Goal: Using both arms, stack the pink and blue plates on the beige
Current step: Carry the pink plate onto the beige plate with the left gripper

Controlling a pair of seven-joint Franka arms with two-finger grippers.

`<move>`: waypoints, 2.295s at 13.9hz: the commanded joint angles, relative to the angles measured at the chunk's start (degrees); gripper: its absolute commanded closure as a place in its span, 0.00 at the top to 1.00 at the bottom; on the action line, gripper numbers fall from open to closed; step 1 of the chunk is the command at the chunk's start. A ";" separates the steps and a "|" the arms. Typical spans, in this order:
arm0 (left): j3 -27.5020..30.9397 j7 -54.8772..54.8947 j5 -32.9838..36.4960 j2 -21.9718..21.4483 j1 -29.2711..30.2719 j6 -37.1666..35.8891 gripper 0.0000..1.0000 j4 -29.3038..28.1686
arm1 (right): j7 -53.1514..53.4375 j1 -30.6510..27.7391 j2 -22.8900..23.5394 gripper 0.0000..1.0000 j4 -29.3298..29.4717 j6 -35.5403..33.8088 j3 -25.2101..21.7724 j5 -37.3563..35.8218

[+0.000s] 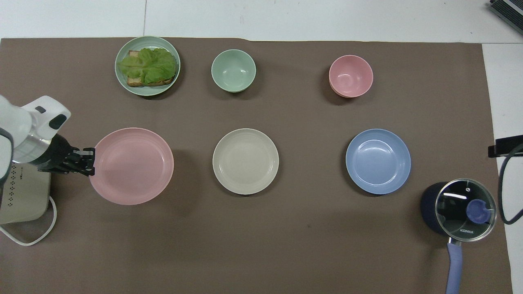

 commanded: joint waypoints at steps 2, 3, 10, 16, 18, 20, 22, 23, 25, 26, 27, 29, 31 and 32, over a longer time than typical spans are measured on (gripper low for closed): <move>0.73 -9.56 -2.92 -0.44 -9.21 4.83 0.00 -0.27 | -1.11 -0.65 -1.25 1.00 -1.59 0.73 0.13 0.76; 0.73 -11.41 -3.53 -0.44 -10.89 6.85 0.00 -0.53 | -1.03 -0.65 -1.25 1.00 -1.76 0.73 0.13 0.76; 0.73 -15.37 -7.76 2.80 -19.42 20.48 0.00 -3.52 | -1.03 -0.65 -1.34 1.00 -1.85 0.73 0.13 0.76; 0.73 -17.05 -7.93 7.46 -21.37 25.15 0.00 -3.61 | -0.85 -0.65 -1.34 1.00 -1.94 0.73 0.13 0.76; 0.73 -17.32 -7.93 7.82 -22.59 25.42 0.00 -4.48 | -0.85 -0.65 -1.34 1.00 -1.94 0.73 0.04 0.76; 0.73 -17.49 -7.93 7.74 -23.30 26.47 0.00 -5.36 | -0.85 -0.65 -1.34 1.00 -1.94 0.73 0.04 0.76; 0.73 -17.49 -7.93 7.91 -23.39 26.91 0.00 -5.89 | -0.94 -0.74 -1.34 1.00 -2.03 0.73 0.04 0.76; 0.73 -17.49 -7.93 8.17 -23.39 27.78 0.00 -6.24 | -0.94 -0.74 -1.34 1.00 -2.03 0.73 0.04 0.76; 0.73 -17.32 -7.93 8.26 -23.39 28.23 0.00 -6.33 | -0.94 -0.74 -1.34 1.00 -2.03 0.73 0.04 0.76; 0.73 -16.97 -7.93 8.26 -23.39 28.41 0.00 -6.25 | -0.94 -0.74 -1.34 1.00 -2.03 0.73 0.04 0.76; 0.73 -16.71 -7.93 8.26 -23.30 28.50 0.23 -6.25 | -0.94 -0.74 -1.34 1.00 -2.03 0.73 0.04 0.76; 0.73 -17.23 -7.93 8.35 -23.30 28.67 1.00 -6.25 | -0.94 -0.74 -1.34 1.00 -2.12 0.73 0.04 0.76; 0.81 -17.23 -7.85 8.35 -23.30 28.76 1.00 -6.07 | -0.94 -0.74 -1.34 1.00 -2.12 0.73 0.04 0.76; 0.81 -17.14 -7.85 8.35 -23.30 28.67 1.00 -5.98 | -0.94 -0.74 -1.34 1.00 -2.12 0.82 0.04 0.76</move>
